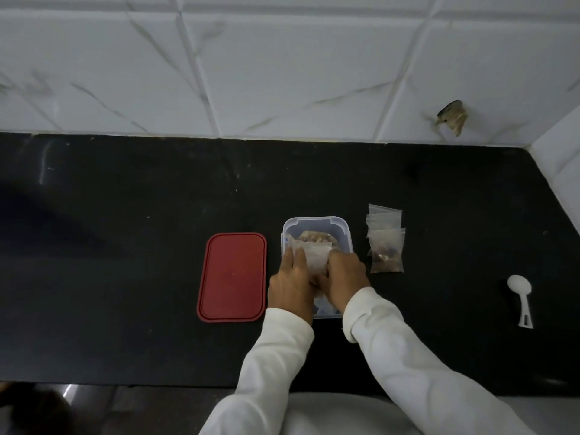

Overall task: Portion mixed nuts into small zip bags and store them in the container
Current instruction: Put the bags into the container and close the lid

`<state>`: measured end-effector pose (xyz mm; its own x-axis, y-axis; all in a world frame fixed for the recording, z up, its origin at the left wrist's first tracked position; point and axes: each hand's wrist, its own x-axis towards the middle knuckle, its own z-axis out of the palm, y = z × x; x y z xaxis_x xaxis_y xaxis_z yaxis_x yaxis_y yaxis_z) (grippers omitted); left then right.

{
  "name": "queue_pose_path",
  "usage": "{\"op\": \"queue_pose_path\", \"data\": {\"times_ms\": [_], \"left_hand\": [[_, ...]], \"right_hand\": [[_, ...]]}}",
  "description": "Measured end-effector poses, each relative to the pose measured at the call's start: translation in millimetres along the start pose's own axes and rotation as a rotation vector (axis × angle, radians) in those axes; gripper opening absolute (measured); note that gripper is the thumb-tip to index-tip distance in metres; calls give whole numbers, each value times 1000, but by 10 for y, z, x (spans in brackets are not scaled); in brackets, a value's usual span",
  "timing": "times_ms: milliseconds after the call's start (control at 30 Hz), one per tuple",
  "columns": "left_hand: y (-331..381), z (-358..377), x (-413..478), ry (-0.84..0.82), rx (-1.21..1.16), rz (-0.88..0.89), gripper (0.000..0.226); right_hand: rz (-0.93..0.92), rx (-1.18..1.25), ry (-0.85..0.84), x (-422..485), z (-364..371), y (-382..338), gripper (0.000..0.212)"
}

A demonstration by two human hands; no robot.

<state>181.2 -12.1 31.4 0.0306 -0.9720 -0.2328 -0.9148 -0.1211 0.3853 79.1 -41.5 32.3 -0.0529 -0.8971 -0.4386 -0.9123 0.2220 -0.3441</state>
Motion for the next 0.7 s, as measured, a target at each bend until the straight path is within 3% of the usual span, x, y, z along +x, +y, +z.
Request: {"op": "queue_pose_path", "data": {"times_ms": [100, 200, 267, 333, 367, 467, 700], "left_hand": [[-11, 114, 2, 78, 19, 113, 61], [-28, 107, 8, 136, 113, 251, 60], [-98, 150, -1, 139, 147, 301, 60], [-112, 172, -20, 50, 270, 304, 61], [-92, 157, -47, -15, 352, 303, 61], [-29, 149, -23, -228, 469, 270, 59], [7, 45, 105, -472, 540, 226, 72]], "right_hand": [[-12, -2, 17, -31, 5, -42, 46], [-62, 20, 110, -119, 23, 42, 79], [-135, -51, 98, -174, 30, 107, 67], [-234, -61, -5, -205, 63, 168, 41], [-287, -50, -41, -207, 102, 203, 39], [-435, -199, -160, -176, 149, 256, 59], [-445, -523, -351, -25, 42, 155, 75]]}}
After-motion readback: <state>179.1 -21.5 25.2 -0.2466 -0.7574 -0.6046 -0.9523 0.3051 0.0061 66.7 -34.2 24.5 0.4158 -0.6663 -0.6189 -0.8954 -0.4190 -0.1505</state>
